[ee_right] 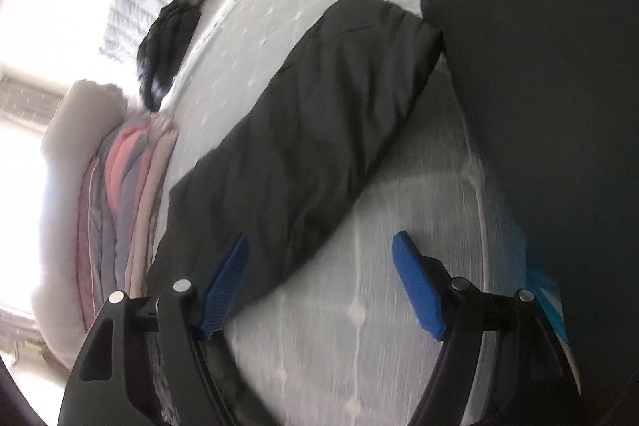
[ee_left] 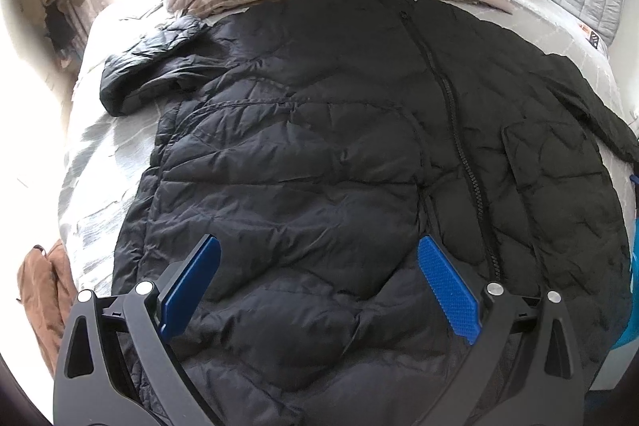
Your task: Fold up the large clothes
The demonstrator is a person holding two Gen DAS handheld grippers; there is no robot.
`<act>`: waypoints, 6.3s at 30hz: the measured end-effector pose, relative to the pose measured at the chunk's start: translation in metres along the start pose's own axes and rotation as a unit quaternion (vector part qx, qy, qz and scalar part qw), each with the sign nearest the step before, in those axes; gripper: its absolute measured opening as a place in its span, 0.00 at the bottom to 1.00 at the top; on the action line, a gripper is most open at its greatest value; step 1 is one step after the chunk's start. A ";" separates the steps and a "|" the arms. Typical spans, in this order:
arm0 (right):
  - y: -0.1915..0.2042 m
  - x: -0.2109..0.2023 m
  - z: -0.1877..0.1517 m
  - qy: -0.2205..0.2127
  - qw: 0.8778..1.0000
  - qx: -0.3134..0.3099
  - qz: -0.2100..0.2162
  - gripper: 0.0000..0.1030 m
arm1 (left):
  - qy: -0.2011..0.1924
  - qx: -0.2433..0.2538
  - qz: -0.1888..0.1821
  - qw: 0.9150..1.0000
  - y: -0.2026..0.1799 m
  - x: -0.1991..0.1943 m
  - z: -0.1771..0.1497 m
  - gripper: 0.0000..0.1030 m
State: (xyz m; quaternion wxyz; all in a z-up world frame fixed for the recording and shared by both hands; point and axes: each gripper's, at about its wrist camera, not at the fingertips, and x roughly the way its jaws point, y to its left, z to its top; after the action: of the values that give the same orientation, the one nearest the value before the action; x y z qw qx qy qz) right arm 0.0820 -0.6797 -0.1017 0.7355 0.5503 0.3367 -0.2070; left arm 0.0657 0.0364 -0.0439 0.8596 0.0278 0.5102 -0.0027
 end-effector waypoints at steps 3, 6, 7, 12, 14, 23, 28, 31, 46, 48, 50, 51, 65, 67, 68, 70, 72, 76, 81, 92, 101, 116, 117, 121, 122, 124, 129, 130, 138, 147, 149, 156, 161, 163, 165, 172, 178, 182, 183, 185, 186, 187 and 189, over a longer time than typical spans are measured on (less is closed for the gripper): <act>-0.002 0.005 0.014 -0.024 1.000 0.013 0.010 0.70 | 0.009 -0.001 -0.004 1.000 -0.001 0.006 0.000 0.93; -0.003 0.012 0.030 -0.042 0.998 0.030 0.020 0.70 | 0.014 0.000 -0.005 1.000 -0.003 0.010 0.000 0.93; -0.002 0.015 0.034 -0.047 0.998 0.030 0.022 0.69 | 0.015 0.001 -0.005 1.000 -0.003 0.011 0.000 0.93; 0.002 0.033 0.039 -0.055 0.998 0.012 0.027 0.14 | 0.019 0.007 -0.005 1.000 -0.008 0.015 -0.001 0.93; 0.006 0.030 0.037 -0.074 0.997 -0.006 0.028 0.10 | 0.020 0.008 -0.006 1.000 -0.008 0.015 -0.001 0.93; 0.048 -0.050 0.034 -0.196 0.974 -0.070 0.089 0.07 | 0.014 -0.002 -0.017 1.000 0.001 0.008 0.001 0.93; 0.086 -0.067 0.030 -0.204 0.968 -0.104 0.103 0.07 | 0.011 -0.009 -0.026 1.000 0.007 0.001 0.001 0.93; 0.111 -0.069 0.024 -0.204 0.966 -0.113 0.115 0.07 | 0.003 -0.015 -0.027 1.000 0.017 -0.008 -0.002 0.93; 0.322 -0.012 -0.150 -0.113 0.922 -0.288 0.232 0.07 | -0.016 -0.068 -0.063 0.996 0.071 -0.036 -0.012 0.93; 0.343 0.012 -0.188 -0.084 0.916 -0.311 0.238 0.07 | -0.019 -0.069 -0.066 0.995 0.074 -0.040 -0.013 0.93; 0.356 0.031 -0.218 -0.064 0.911 -0.330 0.239 0.07 | -0.020 -0.070 -0.068 0.995 0.077 -0.042 -0.014 0.93; 0.362 0.044 -0.238 -0.049 0.907 -0.343 0.238 0.07 | -0.020 -0.072 -0.070 0.995 0.078 -0.043 -0.015 0.93; 0.374 0.177 -0.382 0.158 0.868 -0.443 0.158 0.56 | -0.023 -0.083 -0.085 0.993 0.093 -0.049 -0.018 0.93; 0.375 0.162 -0.376 0.152 0.858 -0.454 0.184 0.59 | -0.022 -0.085 -0.088 0.992 0.094 -0.049 -0.019 0.93; 0.370 0.153 -0.368 0.143 0.855 -0.458 0.195 0.59 | -0.021 -0.086 -0.089 0.992 0.094 -0.050 -0.019 0.93; 0.368 0.130 -0.358 0.108 0.856 -0.457 0.216 0.65 | -0.022 -0.086 -0.089 0.992 0.095 -0.050 -0.019 0.93; 0.361 0.125 -0.343 0.085 0.870 -0.438 0.208 0.73 | -0.023 -0.085 -0.087 0.992 0.094 -0.050 -0.019 0.93; 0.343 0.178 -0.329 0.146 0.902 -0.392 0.105 0.76 | -0.020 -0.084 -0.082 0.993 0.094 -0.046 -0.019 0.93; 0.340 0.165 -0.331 0.161 0.902 -0.380 0.124 0.76 | -0.018 -0.091 -0.074 0.993 0.103 -0.041 -0.018 0.93; 0.371 0.123 -0.428 0.332 0.826 -0.346 0.298 0.76 | -0.038 -0.210 -0.093 0.973 0.177 -0.050 -0.019 0.93; 0.437 0.209 -0.545 0.405 0.827 -0.265 0.285 0.75 | -0.026 -0.225 -0.118 0.967 0.204 -0.050 -0.036 0.93; 0.341 0.079 -0.493 0.366 0.813 -0.368 0.263 0.75 | 0.009 -0.210 -0.232 0.950 0.248 0.025 0.062 0.93; 0.323 0.069 -0.483 0.365 0.818 -0.361 0.258 0.75 | 0.025 -0.218 -0.267 0.938 0.248 0.039 0.071 0.93; 0.233 0.032 -0.428 0.352 0.853 -0.296 0.247 0.75 | 0.056 -0.273 -0.345 0.896 0.248 0.090 0.107 0.93; 0.214 0.028 -0.416 0.342 0.864 -0.276 0.247 0.75 | 0.051 -0.293 -0.349 0.889 0.252 0.100 0.114 0.93; 0.189 0.030 -0.399 0.336 0.877 -0.234 0.251 0.75 | 0.047 -0.337 -0.363 0.867 0.259 0.114 0.114 0.93; 0.192 0.033 -0.390 0.354 0.868 -0.213 0.276 0.75 | 0.040 -0.373 -0.336 0.864 0.266 0.131 0.115 0.93; 0.196 0.033 -0.395 0.359 0.864 -0.219 0.277 0.75 | 0.039 -0.381 -0.335 0.861 0.266 0.133 0.114 0.93; 0.203 0.024 -0.414 0.401 0.839 -0.208 0.302 0.75 | -0.036 -0.302 -0.131 0.944 0.240 0.091 0.133 0.93; 0.200 0.018 -0.418 0.431 0.822 -0.181 0.325 0.75 | -0.032 0.130 0.323 0.937 0.131 0.107 0.179 0.93; 0.199 0.018 -0.417 0.431 0.823 -0.179 0.325 0.75 | -0.019 0.133 0.305 0.943 0.129 0.113 0.185 0.93; 0.192 0.027 -0.417 0.441 0.821 -0.165 0.322 0.75 | -0.017 0.166 0.363 0.917 0.117 0.141 0.217 0.93; 0.191 0.029 -0.417 0.443 0.821 -0.161 0.322 0.75 | -0.016 0.115 0.344 0.932 0.119 0.157 0.234 0.93; 0.190 0.029 -0.416 0.444 0.820 -0.160 0.323 0.75 | -0.006 0.113 0.338 0.934 0.116 0.162 0.232 0.93; 0.190 0.028 -0.416 0.445 0.819 -0.159 0.325 0.75 | 0.002 0.104 0.324 0.940 0.119 0.169 0.235 0.72; 0.190 0.025 -0.414 0.445 0.817 -0.155 0.332 0.75 | 0.005 0.073 0.253 0.965 0.128 0.155 0.234 0.34; 0.189 0.026 -0.415 0.447 0.817 -0.157 0.330 0.75 | -0.010 0.115 0.197 0.974 0.112 0.139 0.232 0.82; 0.189 0.027 -0.414 0.448 0.818 -0.153 0.327 0.75 | -0.003 0.151 0.217 0.965 0.101 0.142 0.230 0.89; 0.189 0.028 -0.414 0.448 0.818 -0.152 0.327 0.75 | 0.003 0.161 0.227 0.960 0.098 0.145 0.232 0.89; 0.187 0.029 -0.414 0.450 0.818 -0.151 0.326 0.75 | 0.008 0.186 0.269 0.945 0.096 0.157 0.232 0.89; 0.187 0.029 -0.414 0.451 0.818 -0.150 0.325 0.75 | 0.011 0.186 0.279 0.942 0.099 0.160 0.234 0.89; 0.186 0.030 -0.414 0.451 0.818 -0.149 0.325 0.75 | 0.015 0.179 0.286 0.941 0.105 0.165 0.237 0.89; 0.186 0.031 -0.414 0.452 0.818 -0.149 0.323 0.75 | 0.026 0.164 0.293 0.942 0.115 0.173 0.243 0.89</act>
State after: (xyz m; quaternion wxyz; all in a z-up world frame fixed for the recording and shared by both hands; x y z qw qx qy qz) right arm 0.1178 -0.2271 -0.0689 0.5985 0.5429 0.4608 0.3670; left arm 0.3651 0.1431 -0.0744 0.7923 0.3162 0.4945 0.1665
